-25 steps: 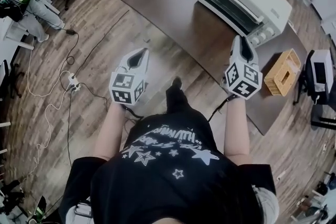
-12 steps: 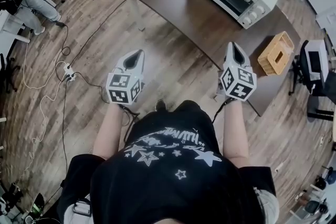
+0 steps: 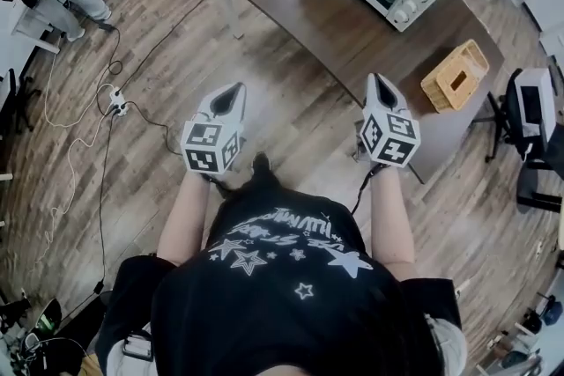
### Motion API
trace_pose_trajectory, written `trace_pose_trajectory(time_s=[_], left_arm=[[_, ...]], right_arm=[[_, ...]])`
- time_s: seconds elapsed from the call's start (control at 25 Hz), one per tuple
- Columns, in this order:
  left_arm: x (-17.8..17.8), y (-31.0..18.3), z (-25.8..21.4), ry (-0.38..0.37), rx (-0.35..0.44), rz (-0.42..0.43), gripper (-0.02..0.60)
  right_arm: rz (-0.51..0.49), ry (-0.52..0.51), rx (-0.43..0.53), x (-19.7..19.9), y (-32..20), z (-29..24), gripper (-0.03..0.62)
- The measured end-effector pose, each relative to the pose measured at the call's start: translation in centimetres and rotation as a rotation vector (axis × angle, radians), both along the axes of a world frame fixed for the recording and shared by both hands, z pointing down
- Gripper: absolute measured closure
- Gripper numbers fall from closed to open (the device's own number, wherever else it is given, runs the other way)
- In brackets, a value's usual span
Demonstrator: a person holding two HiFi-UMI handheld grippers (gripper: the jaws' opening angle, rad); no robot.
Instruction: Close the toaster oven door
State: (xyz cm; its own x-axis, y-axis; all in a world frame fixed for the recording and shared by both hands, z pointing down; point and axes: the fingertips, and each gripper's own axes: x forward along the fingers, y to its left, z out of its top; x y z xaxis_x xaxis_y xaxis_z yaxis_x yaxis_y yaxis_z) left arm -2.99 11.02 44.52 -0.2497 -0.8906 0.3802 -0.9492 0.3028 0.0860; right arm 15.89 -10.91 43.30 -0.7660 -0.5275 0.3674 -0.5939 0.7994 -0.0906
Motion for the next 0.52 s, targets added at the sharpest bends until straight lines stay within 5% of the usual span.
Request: trace_pose_trajectory(time_s=[0.52], left_arm=[[12.1, 1.7, 0.7, 0.015, -0.014, -0.044, 0.571]], right_arm=[[-0.113, -0.03, -0.042, 9.1, 2.6, 1.3, 0.589]])
